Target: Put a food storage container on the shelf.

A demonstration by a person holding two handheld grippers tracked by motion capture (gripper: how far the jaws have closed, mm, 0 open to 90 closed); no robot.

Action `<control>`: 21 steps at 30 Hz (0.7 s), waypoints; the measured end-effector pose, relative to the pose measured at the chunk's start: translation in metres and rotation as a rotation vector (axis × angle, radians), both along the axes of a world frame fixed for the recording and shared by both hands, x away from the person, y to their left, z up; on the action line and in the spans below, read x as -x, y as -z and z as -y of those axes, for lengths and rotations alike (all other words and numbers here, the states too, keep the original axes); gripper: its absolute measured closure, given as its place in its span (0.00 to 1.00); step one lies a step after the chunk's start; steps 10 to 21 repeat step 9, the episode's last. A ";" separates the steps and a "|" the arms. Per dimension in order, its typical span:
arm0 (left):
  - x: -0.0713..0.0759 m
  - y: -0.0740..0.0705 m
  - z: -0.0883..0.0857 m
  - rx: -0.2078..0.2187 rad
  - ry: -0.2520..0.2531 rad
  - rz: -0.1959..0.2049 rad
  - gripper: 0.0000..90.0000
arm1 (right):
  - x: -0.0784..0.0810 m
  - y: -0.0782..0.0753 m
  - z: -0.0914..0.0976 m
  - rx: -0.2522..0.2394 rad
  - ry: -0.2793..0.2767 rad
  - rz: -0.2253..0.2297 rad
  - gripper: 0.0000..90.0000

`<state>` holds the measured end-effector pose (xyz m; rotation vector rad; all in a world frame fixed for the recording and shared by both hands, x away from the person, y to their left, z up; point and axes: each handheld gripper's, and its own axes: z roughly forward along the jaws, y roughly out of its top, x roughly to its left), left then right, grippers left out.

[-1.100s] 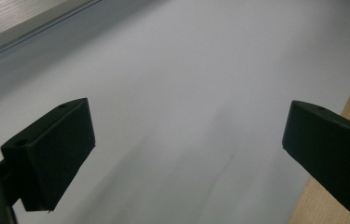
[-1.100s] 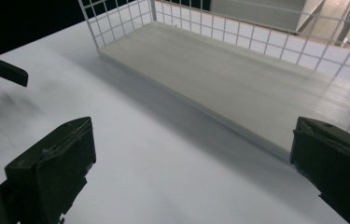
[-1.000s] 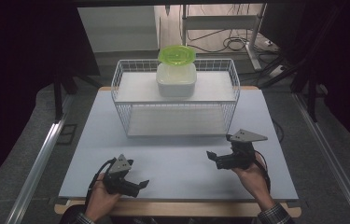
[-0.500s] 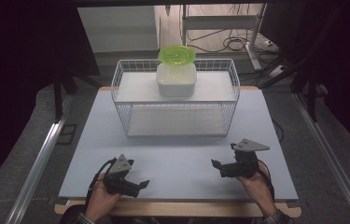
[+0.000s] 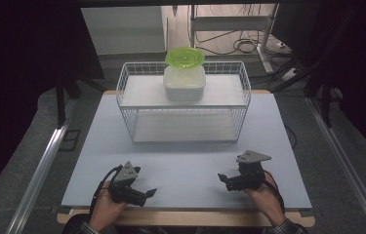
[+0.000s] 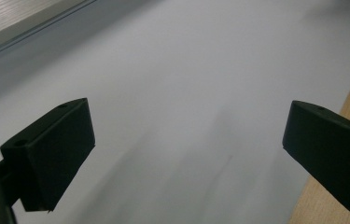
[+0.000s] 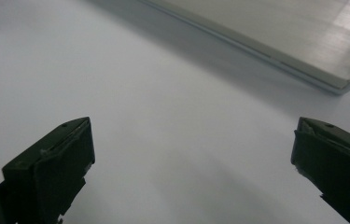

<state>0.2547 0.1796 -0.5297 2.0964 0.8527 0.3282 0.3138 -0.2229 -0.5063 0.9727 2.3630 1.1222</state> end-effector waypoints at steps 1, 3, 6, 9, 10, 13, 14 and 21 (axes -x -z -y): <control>0.000 0.000 0.000 0.000 0.000 0.000 0.02 | 0.000 0.001 0.000 0.008 0.000 -0.008 0.00; 0.001 -0.001 0.000 0.000 0.002 0.006 0.02 | -0.001 0.004 -0.001 0.032 -0.002 -0.020 0.00; 0.000 -0.001 0.000 0.004 0.003 0.004 0.02 | -0.001 0.007 -0.002 0.051 -0.004 -0.033 0.00; 0.001 -0.003 -0.001 0.008 0.003 0.007 0.02 | -0.001 0.008 -0.004 0.086 -0.014 -0.031 0.00; 0.001 -0.003 -0.001 0.008 0.003 0.007 0.02 | -0.001 0.008 -0.004 0.086 -0.014 -0.031 0.00; 0.001 -0.003 -0.001 0.008 0.003 0.007 0.02 | -0.001 0.008 -0.004 0.086 -0.014 -0.031 0.00; 0.001 -0.003 -0.001 0.008 0.003 0.007 0.02 | -0.001 0.008 -0.004 0.086 -0.014 -0.031 0.00; 0.001 -0.003 -0.001 0.008 0.003 0.007 0.02 | -0.001 0.008 -0.004 0.086 -0.014 -0.031 0.00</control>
